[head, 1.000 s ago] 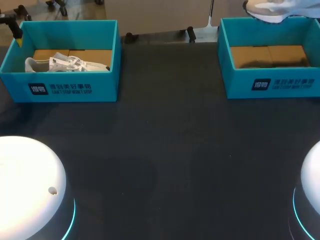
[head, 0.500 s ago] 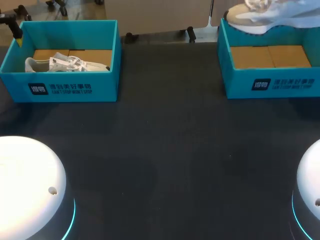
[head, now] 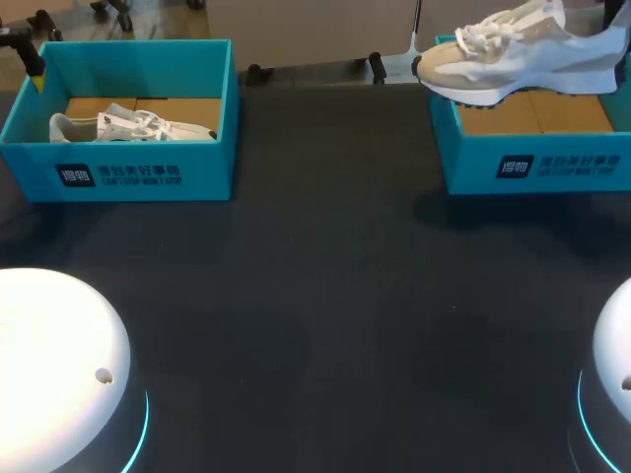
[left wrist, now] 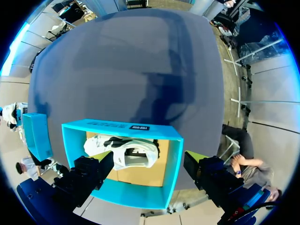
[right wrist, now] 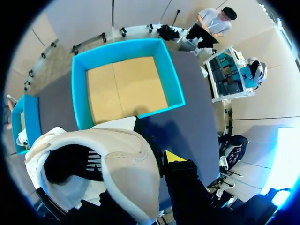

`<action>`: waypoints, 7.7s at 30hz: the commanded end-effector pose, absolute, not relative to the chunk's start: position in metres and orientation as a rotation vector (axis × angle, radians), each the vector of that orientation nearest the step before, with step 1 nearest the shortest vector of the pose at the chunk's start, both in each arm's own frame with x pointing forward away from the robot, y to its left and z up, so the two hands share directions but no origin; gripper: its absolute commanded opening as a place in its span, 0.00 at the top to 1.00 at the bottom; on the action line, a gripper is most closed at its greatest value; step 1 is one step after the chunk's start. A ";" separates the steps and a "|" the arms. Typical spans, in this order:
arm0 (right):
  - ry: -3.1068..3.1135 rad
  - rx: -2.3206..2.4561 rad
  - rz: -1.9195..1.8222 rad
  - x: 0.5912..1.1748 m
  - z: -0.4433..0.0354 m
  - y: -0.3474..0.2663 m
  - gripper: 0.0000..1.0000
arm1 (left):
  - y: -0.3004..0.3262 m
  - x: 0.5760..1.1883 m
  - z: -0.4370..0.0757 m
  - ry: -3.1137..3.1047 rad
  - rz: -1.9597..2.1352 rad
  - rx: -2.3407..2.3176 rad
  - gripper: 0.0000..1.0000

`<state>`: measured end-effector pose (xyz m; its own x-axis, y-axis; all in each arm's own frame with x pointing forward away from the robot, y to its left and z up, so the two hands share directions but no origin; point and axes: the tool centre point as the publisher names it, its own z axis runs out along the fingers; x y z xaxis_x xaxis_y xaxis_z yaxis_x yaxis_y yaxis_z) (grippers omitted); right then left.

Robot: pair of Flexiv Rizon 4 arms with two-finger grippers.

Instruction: Take the shoe out of the shoebox, open the shoe tongue, remove and reinsert the insole, then place the shoe into the shoebox

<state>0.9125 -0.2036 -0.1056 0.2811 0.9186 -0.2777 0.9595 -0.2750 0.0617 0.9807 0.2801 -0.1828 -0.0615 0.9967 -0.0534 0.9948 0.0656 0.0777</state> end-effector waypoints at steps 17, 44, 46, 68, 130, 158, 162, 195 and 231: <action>1.788 2.165 -0.124 0.871 -0.143 -0.168 1.00 | 0.280 0.980 -0.183 2.223 0.035 2.087 0.00; 1.814 2.261 -0.136 0.782 -0.194 -0.096 1.00 | 0.280 0.980 -0.183 2.223 0.035 2.087 0.00; 1.814 2.261 -0.136 0.782 -0.194 -0.096 1.00 | 0.280 0.980 -0.183 2.223 0.035 2.087 0.00; 1.980 2.167 -0.125 0.702 -0.231 0.013 1.00 | 0.280 0.980 -0.183 2.223 0.035 2.087 0.00; 1.994 2.174 -0.160 0.660 -0.304 0.095 1.00 | 0.280 0.980 -0.183 2.223 0.035 2.087 0.00; 1.975 2.194 -0.237 0.679 -0.360 0.123 1.00 | 0.280 0.980 -0.183 2.223 0.035 2.087 0.00; 1.982 2.191 -0.243 0.674 -0.363 0.125 1.00 | 0.280 0.980 -0.183 2.223 0.035 2.087 0.00; 1.962 2.249 -0.250 0.669 -0.389 0.137 1.00 | 0.280 0.980 -0.183 2.223 0.035 2.087 0.00; 2.880 1.524 0.580 0.663 -0.278 0.076 0.00 | 0.280 0.980 -0.183 2.223 0.035 2.087 0.00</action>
<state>0.6654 0.1034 -0.2763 -0.2989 0.9541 -0.0207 0.9505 0.2996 0.0820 0.9806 0.2801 -0.1828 -0.0617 0.9967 -0.0533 0.9948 0.0658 0.0778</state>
